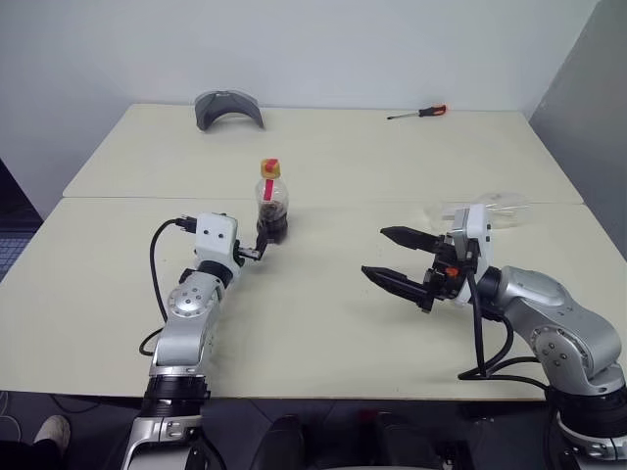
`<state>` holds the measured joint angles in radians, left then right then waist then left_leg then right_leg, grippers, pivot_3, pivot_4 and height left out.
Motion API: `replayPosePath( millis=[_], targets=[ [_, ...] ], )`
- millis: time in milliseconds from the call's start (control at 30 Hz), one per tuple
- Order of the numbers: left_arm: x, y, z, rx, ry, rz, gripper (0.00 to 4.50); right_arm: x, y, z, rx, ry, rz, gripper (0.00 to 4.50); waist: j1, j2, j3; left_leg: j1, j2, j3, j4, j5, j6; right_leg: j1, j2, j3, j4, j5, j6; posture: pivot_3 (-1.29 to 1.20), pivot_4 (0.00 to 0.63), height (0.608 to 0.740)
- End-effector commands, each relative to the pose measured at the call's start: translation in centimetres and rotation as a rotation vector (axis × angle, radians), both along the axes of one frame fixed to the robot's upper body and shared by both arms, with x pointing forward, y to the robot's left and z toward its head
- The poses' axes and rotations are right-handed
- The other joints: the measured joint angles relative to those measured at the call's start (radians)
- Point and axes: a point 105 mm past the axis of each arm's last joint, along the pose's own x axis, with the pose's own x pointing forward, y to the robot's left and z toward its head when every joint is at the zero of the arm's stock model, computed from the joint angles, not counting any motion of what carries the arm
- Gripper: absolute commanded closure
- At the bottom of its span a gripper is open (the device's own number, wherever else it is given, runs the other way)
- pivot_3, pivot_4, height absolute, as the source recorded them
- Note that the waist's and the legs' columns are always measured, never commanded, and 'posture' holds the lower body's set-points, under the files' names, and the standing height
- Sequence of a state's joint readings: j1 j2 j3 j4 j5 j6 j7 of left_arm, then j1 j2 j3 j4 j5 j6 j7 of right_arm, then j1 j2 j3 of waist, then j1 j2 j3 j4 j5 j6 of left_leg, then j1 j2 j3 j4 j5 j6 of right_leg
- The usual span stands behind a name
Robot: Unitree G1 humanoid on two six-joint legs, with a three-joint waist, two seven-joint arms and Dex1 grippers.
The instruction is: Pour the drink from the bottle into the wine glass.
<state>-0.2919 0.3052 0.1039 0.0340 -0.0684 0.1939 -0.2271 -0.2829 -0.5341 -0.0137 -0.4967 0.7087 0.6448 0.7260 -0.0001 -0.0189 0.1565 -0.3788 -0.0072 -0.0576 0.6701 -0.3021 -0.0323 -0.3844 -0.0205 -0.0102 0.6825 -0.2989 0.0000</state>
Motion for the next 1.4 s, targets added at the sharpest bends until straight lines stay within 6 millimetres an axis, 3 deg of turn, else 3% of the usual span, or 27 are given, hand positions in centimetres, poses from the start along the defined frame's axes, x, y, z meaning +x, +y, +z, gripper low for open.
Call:
replayPosePath(
  millis=[33, 367, 700, 1400],
  targets=[
    [-0.5, -0.1, 1.4, -0.005, -0.053, 0.002, 0.02, -0.3, 0.1, 1.0, 0.008, -0.05, 0.011, 0.0, 0.0, 0.0, 0.0, 0.0, 0.0, 0.0, 0.0, 0.0, 0.0, 0.0, 0.0, 0.0, 0.0, 0.0, 0.0, 0.0, 0.15, 0.74],
    [-0.8, -0.8, 1.2, -0.022, -0.042, -0.007, 0.02, -0.5, 0.2, 0.9, 0.005, -0.043, 0.018, 0.0, 0.0, 0.0, 0.0, 0.0, 0.0, 0.0, 0.0, 0.0, 0.0, 0.0, 0.0, 0.0, 0.0, 0.0, 0.0, 0.0, 0.15, 0.74],
    [1.5, -2.7, 1.1, -0.073, -0.05, -0.041, 0.02, -0.5, 0.1, 0.8, 0.005, -0.039, 0.022, 0.0, 0.001, 0.0, 0.0, -0.001, 0.0, 0.0, 0.002, 0.0, 0.0, 0.0, 0.0, 0.0, 0.0, 0.0, 0.0, 0.0, 0.15, 0.74],
    [3.3, -2.7, 1.6, -0.095, -0.077, -0.035, 0.02, -0.7, 0.6, 0.8, 0.017, -0.04, 0.035, 0.0, 0.0, 0.0, 0.0, -0.001, 0.0, 0.0, 0.002, 0.0, 0.0, 0.0, 0.0, 0.0, 0.0, 0.0, 0.0, 0.0, 0.15, 0.74]
  ],
)
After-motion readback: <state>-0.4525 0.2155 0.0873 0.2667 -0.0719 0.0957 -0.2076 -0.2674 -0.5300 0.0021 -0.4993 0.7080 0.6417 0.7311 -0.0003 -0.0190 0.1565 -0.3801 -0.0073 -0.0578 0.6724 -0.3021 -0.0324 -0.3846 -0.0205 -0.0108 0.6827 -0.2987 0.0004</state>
